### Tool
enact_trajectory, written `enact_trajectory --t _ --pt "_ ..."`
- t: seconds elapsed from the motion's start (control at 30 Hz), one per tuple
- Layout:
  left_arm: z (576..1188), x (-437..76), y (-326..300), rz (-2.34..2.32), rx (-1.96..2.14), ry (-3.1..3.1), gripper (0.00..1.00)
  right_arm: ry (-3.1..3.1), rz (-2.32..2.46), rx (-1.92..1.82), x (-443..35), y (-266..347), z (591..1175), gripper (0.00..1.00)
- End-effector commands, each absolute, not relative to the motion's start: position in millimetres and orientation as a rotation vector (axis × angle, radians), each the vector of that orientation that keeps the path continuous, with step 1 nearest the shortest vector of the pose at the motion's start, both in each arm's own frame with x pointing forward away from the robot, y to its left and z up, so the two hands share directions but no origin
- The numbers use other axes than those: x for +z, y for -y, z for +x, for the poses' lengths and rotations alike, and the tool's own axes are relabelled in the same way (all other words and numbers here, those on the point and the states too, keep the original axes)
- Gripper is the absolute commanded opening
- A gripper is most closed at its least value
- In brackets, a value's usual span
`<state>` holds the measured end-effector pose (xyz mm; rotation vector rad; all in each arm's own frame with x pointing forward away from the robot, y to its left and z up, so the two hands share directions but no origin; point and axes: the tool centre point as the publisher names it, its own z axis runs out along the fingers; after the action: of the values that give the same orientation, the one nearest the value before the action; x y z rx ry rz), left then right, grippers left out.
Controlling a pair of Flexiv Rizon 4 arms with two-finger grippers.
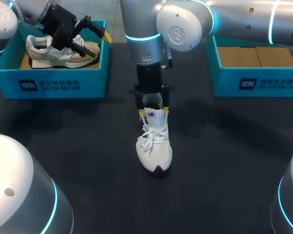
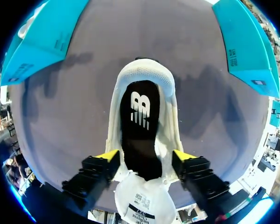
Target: Take the shoe out of the shoebox, open the shoe tongue, remove and reinsert the insole, then place the shoe into the shoebox
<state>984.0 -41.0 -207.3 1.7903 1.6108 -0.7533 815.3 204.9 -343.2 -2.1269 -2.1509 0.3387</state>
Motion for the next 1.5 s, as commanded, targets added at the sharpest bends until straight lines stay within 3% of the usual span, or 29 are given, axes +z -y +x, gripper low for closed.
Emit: enact_trajectory --t 0.03,0.7,1.37,1.4,1.43,1.47,1.5 --pt "984 -207 41 1.792 -0.751 -1.613 1.0 2.154 -2.133 0.35 -341 -206 815 1.0" --pt "984 -207 41 1.792 -0.751 -1.613 1.0 2.078 -2.194 0.37 -321 -203 797 1.0" --pt "984 -207 41 1.792 -0.751 -1.613 1.0 1.986 -2.226 0.383 -291 -203 726 1.0" --pt "984 -207 41 1.792 -0.751 -1.613 1.0 1.982 -2.23 0.386 -292 -203 724 0.85" --pt "984 -207 41 1.792 -0.751 -1.613 1.0 1.969 -2.228 0.379 -292 -203 723 0.49" --pt "984 -207 41 1.792 -0.751 -1.613 1.0 1.967 -2.227 0.379 -293 -202 722 0.43" --pt "984 -207 41 1.792 -0.751 -1.613 1.0 1.967 -2.227 0.379 -293 -202 722 0.43"
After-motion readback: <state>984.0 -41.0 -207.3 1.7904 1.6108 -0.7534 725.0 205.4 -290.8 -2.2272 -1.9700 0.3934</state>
